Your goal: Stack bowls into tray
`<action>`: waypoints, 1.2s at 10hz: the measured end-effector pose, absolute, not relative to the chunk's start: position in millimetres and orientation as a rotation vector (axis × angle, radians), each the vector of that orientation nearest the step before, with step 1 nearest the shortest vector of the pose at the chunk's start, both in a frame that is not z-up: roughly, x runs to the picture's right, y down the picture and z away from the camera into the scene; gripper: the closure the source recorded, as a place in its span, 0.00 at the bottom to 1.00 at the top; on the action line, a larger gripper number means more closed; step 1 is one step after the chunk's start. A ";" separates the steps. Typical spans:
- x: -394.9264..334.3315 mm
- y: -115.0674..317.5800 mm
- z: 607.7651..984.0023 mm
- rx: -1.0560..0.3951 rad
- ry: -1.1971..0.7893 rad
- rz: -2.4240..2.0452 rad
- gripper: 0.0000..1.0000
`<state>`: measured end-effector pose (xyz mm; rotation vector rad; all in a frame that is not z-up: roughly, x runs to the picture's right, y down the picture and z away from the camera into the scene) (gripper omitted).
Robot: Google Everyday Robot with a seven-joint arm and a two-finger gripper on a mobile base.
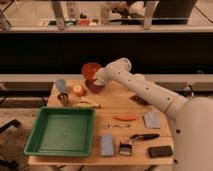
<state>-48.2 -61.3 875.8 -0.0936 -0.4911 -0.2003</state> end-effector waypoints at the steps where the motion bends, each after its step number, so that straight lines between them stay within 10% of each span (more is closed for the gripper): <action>1: -49.7 -61.0 879.0 -0.100 -0.491 -0.207 0.84; 7: -58.3 -68.3 888.5 -0.098 -0.488 -0.209 0.25; 12: -66.2 -69.3 888.8 -0.082 -0.481 -0.210 0.20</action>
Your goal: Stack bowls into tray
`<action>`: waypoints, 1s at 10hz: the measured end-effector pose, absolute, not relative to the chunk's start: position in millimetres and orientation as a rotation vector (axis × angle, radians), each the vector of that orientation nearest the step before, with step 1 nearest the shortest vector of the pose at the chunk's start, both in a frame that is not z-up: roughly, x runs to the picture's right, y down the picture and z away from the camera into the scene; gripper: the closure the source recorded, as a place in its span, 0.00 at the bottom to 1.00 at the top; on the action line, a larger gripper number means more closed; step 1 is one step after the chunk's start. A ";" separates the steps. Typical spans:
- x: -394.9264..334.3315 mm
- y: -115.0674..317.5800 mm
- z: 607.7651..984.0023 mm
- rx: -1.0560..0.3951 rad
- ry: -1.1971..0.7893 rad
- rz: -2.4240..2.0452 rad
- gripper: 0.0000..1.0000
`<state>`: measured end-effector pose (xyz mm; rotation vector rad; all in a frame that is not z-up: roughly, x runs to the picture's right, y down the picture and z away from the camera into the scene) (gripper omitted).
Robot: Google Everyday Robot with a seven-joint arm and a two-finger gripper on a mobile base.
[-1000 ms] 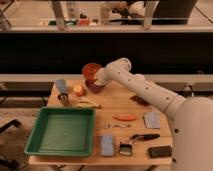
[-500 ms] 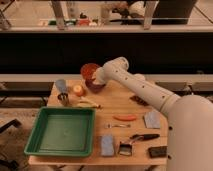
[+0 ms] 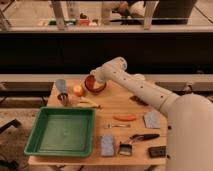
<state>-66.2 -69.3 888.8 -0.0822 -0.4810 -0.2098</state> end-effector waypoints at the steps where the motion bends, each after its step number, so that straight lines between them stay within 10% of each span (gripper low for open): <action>1: -67.1 -68.6 889.9 -0.082 -0.482 -0.210 0.20; 10: -70.0 -46.1 914.1 -0.149 -0.516 -0.211 0.20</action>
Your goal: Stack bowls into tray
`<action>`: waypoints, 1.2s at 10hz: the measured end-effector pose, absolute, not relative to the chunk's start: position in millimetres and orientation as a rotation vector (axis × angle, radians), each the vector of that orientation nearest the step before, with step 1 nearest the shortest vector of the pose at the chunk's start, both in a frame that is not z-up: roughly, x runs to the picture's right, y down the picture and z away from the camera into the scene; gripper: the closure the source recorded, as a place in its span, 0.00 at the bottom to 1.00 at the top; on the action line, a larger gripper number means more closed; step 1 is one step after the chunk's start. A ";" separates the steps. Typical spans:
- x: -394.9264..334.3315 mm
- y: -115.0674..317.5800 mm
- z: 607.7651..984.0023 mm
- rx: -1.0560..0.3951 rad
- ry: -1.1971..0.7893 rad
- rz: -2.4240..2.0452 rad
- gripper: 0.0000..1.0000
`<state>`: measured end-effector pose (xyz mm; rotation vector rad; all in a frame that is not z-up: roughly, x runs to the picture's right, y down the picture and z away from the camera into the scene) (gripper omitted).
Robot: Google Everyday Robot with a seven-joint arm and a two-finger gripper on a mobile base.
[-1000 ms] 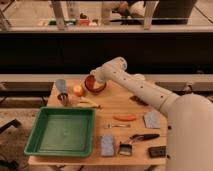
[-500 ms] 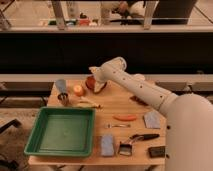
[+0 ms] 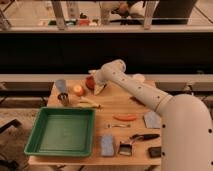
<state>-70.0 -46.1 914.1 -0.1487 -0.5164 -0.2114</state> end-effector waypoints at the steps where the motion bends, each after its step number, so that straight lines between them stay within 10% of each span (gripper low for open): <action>1: -63.5 -42.3 920.4 -0.161 -0.509 -0.201 0.20; 8: -29.9 -8.4 974.1 -0.276 -0.450 -0.111 0.20; 12: -33.6 -20.2 969.7 -0.238 -0.469 -0.088 0.55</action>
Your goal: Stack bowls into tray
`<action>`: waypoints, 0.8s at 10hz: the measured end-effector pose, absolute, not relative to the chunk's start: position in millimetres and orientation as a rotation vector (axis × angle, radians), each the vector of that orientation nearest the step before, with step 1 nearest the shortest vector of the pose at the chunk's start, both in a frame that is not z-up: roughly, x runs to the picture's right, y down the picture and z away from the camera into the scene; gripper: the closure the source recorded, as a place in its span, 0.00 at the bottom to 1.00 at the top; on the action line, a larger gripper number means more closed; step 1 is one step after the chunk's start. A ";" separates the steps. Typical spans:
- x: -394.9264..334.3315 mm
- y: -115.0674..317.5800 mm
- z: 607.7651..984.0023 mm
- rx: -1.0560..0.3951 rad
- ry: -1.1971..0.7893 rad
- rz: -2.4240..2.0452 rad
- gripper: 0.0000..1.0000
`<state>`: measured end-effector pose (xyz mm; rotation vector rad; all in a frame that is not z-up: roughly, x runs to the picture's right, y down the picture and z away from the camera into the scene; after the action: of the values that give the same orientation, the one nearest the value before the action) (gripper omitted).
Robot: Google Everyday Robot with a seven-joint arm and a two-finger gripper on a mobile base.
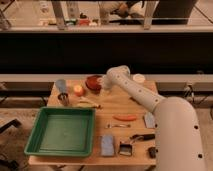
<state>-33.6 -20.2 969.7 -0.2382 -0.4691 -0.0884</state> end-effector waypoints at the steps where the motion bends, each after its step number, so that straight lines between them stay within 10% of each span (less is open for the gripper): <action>1: -36.7 -22.3 968.5 -0.233 -0.473 -0.087 0.63; 5: -42.7 -20.0 974.6 -0.239 -0.474 -0.082 0.99; 8: -48.6 -12.6 975.2 -0.243 -0.473 -0.095 1.00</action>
<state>-48.6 -12.6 975.2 -0.2429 -0.4726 -0.0947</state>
